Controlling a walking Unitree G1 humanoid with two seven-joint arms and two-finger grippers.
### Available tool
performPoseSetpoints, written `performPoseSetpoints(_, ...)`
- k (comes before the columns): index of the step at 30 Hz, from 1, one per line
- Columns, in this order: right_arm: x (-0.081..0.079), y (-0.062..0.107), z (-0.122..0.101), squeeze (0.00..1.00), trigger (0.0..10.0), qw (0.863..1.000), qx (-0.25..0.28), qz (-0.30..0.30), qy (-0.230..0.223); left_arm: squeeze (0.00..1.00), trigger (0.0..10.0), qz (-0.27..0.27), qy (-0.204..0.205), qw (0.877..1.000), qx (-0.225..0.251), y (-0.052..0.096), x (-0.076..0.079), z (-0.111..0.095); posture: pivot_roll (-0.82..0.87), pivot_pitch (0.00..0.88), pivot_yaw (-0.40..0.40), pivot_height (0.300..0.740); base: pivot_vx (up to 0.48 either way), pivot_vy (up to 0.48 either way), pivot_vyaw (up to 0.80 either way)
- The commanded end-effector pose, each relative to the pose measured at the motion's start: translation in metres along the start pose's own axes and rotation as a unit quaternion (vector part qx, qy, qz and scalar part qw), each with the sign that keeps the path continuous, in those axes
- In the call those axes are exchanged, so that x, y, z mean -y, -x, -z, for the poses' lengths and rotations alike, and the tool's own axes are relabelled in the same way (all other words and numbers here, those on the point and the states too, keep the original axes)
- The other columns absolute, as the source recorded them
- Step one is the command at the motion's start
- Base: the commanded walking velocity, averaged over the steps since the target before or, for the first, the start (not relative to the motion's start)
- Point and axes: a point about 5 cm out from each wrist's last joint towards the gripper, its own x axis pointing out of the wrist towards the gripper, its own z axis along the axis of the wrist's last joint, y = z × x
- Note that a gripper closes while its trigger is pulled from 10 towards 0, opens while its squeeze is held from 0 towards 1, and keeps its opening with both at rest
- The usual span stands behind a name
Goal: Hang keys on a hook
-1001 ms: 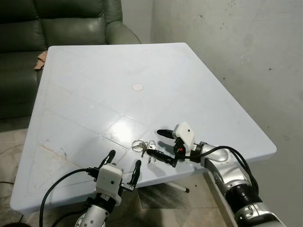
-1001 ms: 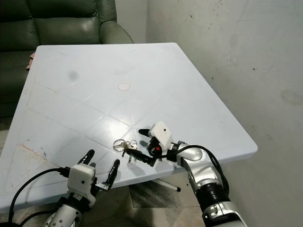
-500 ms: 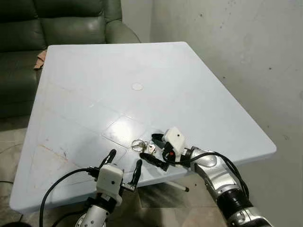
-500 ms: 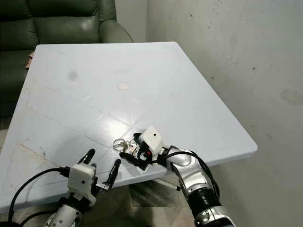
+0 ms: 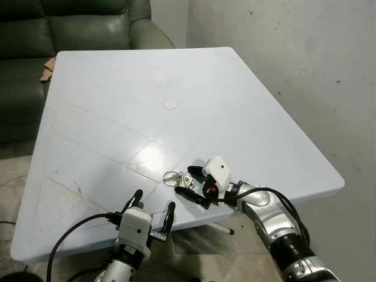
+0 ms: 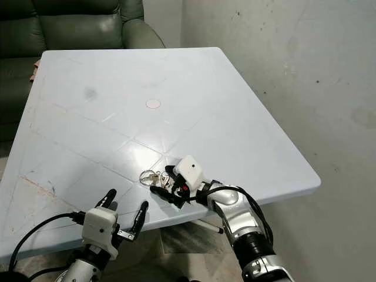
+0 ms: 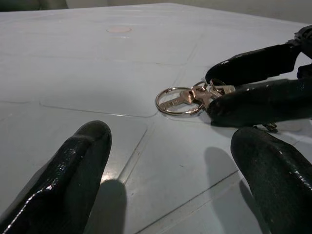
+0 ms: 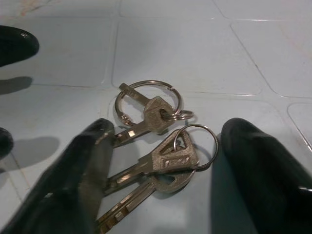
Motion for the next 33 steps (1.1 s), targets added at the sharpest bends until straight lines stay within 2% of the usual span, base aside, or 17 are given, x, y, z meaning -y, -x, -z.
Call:
performPoseSetpoints(1,0.0043,0.0045,-0.0026,0.0,0.0,1.0,0.006,0.002,-0.002,0.0,10.0,-0.001,-0.002,1.0,-0.002,0.0009,0.001,-0.0018,0.06,0.153,-0.091,0.74,0.0,0.0,0.0)
performPoseSetpoints(33,0.0114,0.0096,-0.0089,0.0,0.0,0.999,0.035,0.008,-0.016,0.0,10.0,-0.003,-0.001,1.0,-0.004,0.0008,0.0012,-0.0019,0.05,0.152,-0.086,0.74,0.0,0.0,0.0)
